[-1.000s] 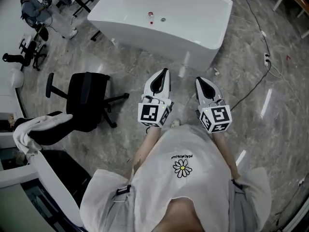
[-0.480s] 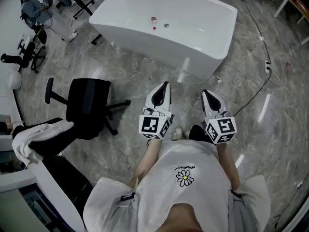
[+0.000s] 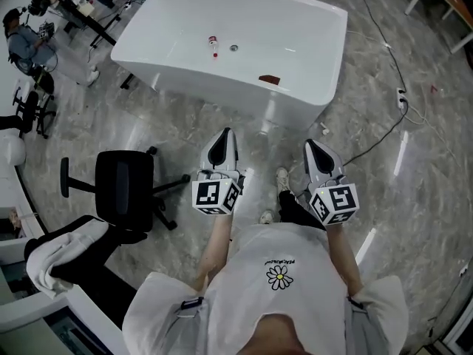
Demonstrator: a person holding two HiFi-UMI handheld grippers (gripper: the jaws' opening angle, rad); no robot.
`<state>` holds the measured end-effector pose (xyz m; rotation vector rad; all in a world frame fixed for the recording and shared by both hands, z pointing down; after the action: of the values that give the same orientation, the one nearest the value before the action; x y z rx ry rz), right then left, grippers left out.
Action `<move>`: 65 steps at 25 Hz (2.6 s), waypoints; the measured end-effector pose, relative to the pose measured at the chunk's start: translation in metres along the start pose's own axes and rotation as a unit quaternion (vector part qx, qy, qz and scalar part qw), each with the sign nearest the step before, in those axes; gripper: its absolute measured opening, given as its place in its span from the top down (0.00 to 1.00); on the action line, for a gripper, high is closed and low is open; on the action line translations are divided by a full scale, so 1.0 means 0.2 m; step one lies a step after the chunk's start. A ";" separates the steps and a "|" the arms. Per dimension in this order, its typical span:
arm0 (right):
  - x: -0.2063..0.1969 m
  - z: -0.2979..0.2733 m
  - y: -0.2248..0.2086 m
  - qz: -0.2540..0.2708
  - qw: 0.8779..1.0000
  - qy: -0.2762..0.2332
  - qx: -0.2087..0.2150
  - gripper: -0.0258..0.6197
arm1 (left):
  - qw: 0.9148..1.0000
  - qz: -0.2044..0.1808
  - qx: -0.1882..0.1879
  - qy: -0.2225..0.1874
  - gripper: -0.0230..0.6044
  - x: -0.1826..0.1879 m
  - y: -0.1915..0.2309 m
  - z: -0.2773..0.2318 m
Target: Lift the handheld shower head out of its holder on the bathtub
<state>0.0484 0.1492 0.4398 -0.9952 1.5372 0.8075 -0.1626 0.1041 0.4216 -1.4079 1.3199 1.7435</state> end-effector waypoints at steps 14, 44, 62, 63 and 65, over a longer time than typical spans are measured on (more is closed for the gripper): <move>0.24 -0.67 -0.69 0.006 1.000 -0.026 0.014 0.92 | 0.998 -0.042 0.019 -0.038 0.96 0.28 0.07 -0.84; 0.72 -2.28 -1.46 0.004 0.996 -0.079 0.036 0.92 | 0.999 -0.017 -0.016 -0.032 0.96 0.53 0.52 -2.44; 0.70 -3.15 -1.69 0.048 0.994 -0.074 0.060 0.90 | 0.999 -0.026 -0.021 -0.042 0.96 0.45 0.81 -2.92; 0.67 -3.20 -1.72 0.038 0.995 -0.069 0.059 0.90 | 0.999 -0.024 -0.023 -0.040 0.96 0.44 0.84 -2.96; 0.63 -3.30 -1.77 0.016 0.996 -0.065 0.052 0.85 | 0.998 -0.026 -0.035 -0.035 0.96 0.41 0.90 -3.04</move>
<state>0.0879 -0.6097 0.4445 -0.8277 1.4718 0.7900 -0.0910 -0.5305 0.4219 -1.3930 1.1862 1.8029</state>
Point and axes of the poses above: the fingertips, and each gripper's own axes: z backward along the fingers, y to its left, x out of its top, the point moved 2 cm from there along z, backward along the fingers, and after that the axes turned 11 degrees about z, right-handed, at the moved point
